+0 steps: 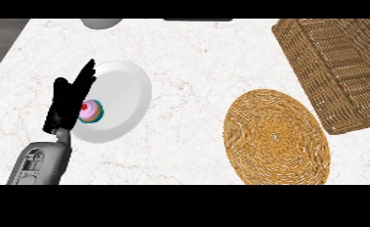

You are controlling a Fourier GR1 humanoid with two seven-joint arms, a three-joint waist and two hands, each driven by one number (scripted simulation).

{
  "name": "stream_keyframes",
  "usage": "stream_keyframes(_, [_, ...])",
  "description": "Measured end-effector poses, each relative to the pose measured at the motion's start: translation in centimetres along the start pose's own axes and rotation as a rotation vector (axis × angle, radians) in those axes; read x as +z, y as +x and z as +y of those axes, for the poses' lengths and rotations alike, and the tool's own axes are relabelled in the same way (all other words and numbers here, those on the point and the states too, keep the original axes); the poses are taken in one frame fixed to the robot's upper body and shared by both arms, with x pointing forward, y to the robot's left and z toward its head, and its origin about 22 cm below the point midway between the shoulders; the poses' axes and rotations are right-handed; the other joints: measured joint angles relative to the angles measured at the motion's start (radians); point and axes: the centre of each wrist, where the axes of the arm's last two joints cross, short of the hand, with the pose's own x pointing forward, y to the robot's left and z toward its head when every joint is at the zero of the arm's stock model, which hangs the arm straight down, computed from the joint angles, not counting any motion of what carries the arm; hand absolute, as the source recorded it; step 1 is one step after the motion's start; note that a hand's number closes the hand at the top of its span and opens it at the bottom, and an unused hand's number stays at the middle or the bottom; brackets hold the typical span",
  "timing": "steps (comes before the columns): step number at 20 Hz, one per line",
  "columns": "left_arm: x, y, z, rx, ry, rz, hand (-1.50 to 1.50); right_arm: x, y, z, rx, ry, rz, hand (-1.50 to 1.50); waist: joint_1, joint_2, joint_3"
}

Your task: Pick the eggplant from the placemat and place it in the basket

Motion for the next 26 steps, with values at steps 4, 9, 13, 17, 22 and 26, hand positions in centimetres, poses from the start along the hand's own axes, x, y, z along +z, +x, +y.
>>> stream_keyframes(4, [0.1, 0.0, -0.1, -0.003, 0.000, -0.001, 0.00, -2.2, -3.4, -0.6, 0.102, 0.007, 0.073, 1.50, 0.003, 0.001, 0.000])
stream_keyframes(9, [0.2, -0.1, -0.1, -0.001, 0.001, 0.000, 0.00, -4.3, -8.7, -1.1, 0.164, 0.002, 0.126, 1.50, 0.005, 0.002, 0.001])
stream_keyframes(13, [0.0, 0.1, 0.2, 0.000, -0.005, 0.001, 0.00, -5.2, -12.8, -0.9, 0.166, 0.007, 0.114, 1.50, 0.004, 0.002, 0.001])
stream_keyframes(17, [0.1, 0.0, 0.6, -0.002, -0.006, -0.007, 0.00, -5.9, -16.1, -1.3, 0.148, 0.039, 0.081, 1.50, 0.009, 0.003, 0.001])
stream_keyframes(22, [0.2, -0.1, -0.2, -0.006, -0.015, -0.001, 0.00, -6.5, -18.6, 0.9, 0.136, 0.074, 0.076, 1.50, 0.011, 0.004, 0.001])
stream_keyframes(26, [0.1, 0.3, -0.4, -0.005, -0.009, -0.001, 0.00, -6.6, -20.4, 2.9, 0.137, 0.105, 0.077, 1.50, 0.013, 0.004, 0.002])
